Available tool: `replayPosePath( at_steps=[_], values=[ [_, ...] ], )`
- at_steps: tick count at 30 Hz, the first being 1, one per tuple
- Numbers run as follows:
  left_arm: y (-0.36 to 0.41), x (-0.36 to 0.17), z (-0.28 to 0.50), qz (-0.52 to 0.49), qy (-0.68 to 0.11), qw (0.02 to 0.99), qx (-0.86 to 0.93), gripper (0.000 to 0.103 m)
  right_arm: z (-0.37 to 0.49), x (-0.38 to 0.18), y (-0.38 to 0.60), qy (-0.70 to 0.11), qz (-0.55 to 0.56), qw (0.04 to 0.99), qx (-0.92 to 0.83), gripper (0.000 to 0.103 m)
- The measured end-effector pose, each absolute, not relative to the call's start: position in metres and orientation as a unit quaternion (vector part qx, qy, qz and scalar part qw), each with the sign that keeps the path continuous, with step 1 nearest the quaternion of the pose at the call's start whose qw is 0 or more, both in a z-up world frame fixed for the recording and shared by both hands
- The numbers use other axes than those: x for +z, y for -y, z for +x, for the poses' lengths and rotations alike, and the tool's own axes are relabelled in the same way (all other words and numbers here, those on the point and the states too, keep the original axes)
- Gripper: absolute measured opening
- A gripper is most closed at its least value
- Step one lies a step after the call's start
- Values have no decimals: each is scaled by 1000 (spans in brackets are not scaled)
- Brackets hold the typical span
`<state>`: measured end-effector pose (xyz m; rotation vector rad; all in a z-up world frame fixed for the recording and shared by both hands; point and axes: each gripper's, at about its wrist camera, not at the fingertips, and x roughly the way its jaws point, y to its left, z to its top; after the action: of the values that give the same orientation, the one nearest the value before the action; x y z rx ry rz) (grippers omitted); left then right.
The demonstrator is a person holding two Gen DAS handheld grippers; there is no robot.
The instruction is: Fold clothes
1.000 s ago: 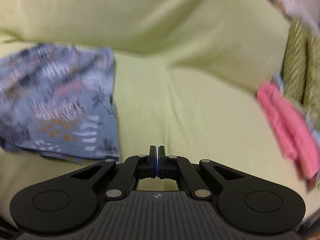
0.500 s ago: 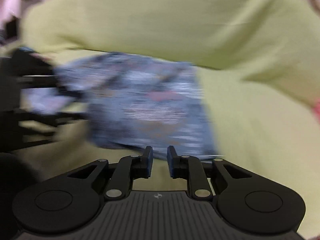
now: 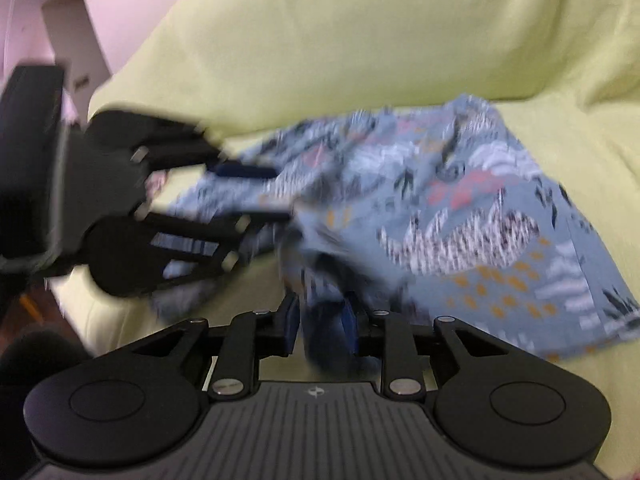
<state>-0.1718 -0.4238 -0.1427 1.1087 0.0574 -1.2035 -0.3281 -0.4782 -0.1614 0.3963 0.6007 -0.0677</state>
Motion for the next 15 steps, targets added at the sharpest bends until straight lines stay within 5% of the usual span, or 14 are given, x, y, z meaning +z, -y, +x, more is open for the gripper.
replayPosePath(
  at_steps=[2,9,12,14,15],
  values=[
    [409,-136,-172,477,-37,696,-535,30,-324,-161,474,-294,191,936,-20,5],
    [358,-120,-175,424,-98,709,-556,30,-313,-161,456,-309,178,934,21,5],
    [349,-130,-193,458,-83,680,-567,33,-317,-171,460,-344,211,915,12,23],
    [348,-139,-207,483,-60,660,-573,33,-326,-166,463,-343,219,913,10,45],
    [348,-143,-214,495,-49,649,-575,33,-333,-161,464,-345,218,913,6,46]
  ],
)
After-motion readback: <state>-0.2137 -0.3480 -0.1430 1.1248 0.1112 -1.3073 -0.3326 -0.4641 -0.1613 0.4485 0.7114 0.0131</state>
